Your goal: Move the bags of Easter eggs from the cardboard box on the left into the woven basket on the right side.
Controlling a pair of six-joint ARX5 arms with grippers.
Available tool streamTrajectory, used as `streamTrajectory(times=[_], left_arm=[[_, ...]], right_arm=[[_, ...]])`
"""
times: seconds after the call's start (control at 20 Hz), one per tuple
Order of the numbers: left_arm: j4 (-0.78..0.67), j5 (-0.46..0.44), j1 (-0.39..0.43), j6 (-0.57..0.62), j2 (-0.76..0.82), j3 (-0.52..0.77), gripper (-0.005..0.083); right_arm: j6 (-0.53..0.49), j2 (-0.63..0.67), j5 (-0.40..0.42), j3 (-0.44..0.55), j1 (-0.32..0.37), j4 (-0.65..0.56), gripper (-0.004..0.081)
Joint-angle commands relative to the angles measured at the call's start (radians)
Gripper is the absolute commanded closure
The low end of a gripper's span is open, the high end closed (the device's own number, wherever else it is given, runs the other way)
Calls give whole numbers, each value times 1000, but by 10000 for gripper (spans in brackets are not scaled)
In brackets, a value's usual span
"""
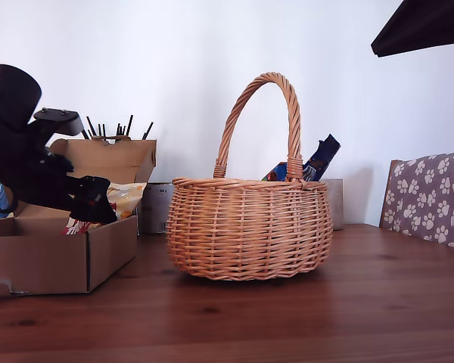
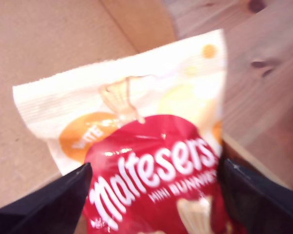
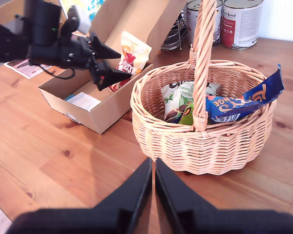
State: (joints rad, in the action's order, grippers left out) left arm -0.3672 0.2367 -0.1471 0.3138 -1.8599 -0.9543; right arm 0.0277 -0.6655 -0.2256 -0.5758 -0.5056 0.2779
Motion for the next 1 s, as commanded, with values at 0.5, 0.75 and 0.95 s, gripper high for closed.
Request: streamTrajectory(times=[0.5,0.75,0.95], left_arm=[[116,-21,14,-26,-109,-41,363],[137,-21,14,-26,-99,-42,649],[233,-20,14,-26,2,-42,649]], right_arm=[[-2,1,0,-2,-5,-5,782],[-2,1,0,-2,-5,-3,782],[-2,1,0,-2,-5,-4,782]])
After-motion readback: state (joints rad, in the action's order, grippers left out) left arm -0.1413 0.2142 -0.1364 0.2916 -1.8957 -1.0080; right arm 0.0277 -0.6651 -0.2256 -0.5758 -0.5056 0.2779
